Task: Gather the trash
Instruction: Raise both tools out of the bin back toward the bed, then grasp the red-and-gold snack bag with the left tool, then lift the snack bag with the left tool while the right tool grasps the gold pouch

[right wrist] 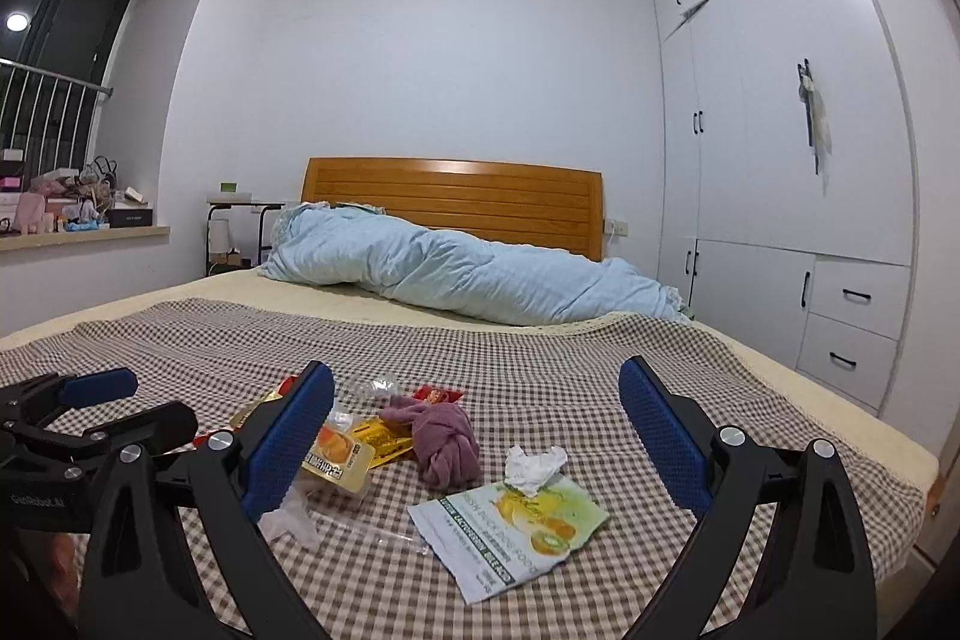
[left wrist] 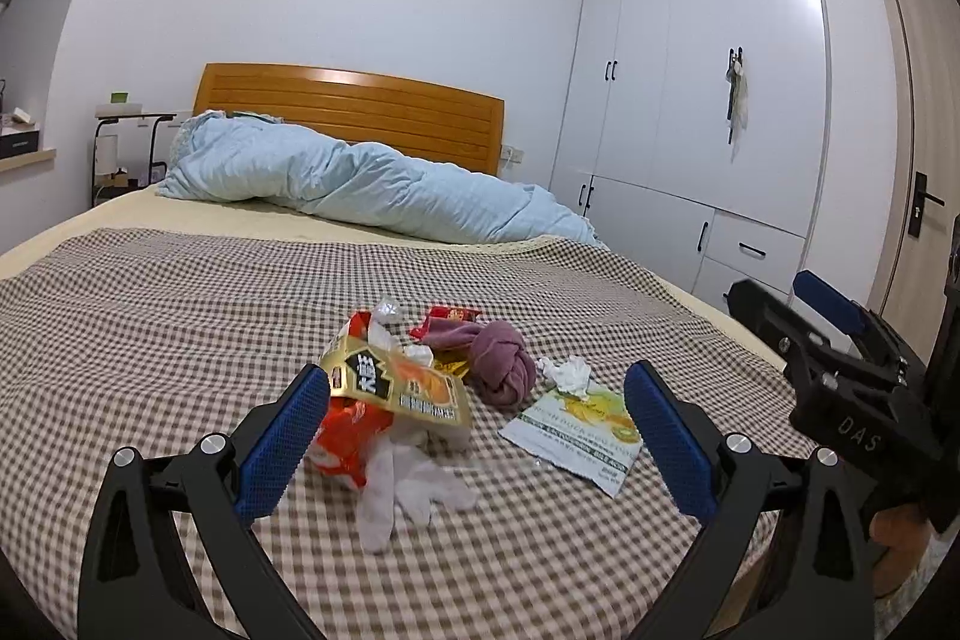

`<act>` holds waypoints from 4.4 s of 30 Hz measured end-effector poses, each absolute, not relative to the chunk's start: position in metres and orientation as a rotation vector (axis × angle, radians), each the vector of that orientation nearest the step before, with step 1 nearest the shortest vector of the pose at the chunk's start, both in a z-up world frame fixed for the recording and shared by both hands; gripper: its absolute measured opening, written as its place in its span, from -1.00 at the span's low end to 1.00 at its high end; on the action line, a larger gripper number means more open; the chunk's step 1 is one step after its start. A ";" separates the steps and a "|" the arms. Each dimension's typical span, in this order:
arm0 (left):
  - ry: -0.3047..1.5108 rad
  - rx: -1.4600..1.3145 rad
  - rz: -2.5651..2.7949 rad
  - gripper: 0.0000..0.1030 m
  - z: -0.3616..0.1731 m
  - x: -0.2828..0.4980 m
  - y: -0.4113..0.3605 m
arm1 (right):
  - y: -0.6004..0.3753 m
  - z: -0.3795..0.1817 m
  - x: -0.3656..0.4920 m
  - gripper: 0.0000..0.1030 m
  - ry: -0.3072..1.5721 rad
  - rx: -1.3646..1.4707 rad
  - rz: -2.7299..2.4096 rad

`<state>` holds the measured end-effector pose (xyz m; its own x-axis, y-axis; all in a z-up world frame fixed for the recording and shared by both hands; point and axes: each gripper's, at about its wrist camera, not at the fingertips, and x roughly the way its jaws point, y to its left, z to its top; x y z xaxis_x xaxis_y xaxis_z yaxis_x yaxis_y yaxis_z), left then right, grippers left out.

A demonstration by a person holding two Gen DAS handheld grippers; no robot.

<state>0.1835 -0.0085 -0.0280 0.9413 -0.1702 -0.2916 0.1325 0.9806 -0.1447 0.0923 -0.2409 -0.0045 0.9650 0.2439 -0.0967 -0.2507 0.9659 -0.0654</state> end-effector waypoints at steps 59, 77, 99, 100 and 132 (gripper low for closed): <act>0.732 -0.153 0.009 0.85 -0.116 0.295 0.021 | -0.274 -0.076 0.199 0.78 0.598 0.152 0.116; 0.708 -0.070 0.069 0.40 -0.102 0.313 0.030 | -0.269 -0.075 0.192 0.78 0.588 0.096 0.132; 0.482 -0.065 0.004 -0.53 -0.067 0.268 0.041 | -0.243 -0.084 0.195 0.78 0.647 0.138 0.208; 0.438 -0.058 -0.012 -0.53 -0.061 0.261 0.039 | -0.240 -0.084 0.195 0.78 0.647 0.136 0.211; 0.366 -0.166 -0.079 -0.53 -0.048 0.230 0.043 | -0.144 -0.135 0.182 0.78 0.835 -0.114 0.383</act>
<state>0.2301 0.0435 -0.0476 0.9309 -0.1072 -0.3492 0.0472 0.9832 -0.1761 0.1818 -0.1445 -0.1349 0.6072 0.2864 -0.7412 -0.3747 0.9257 0.0507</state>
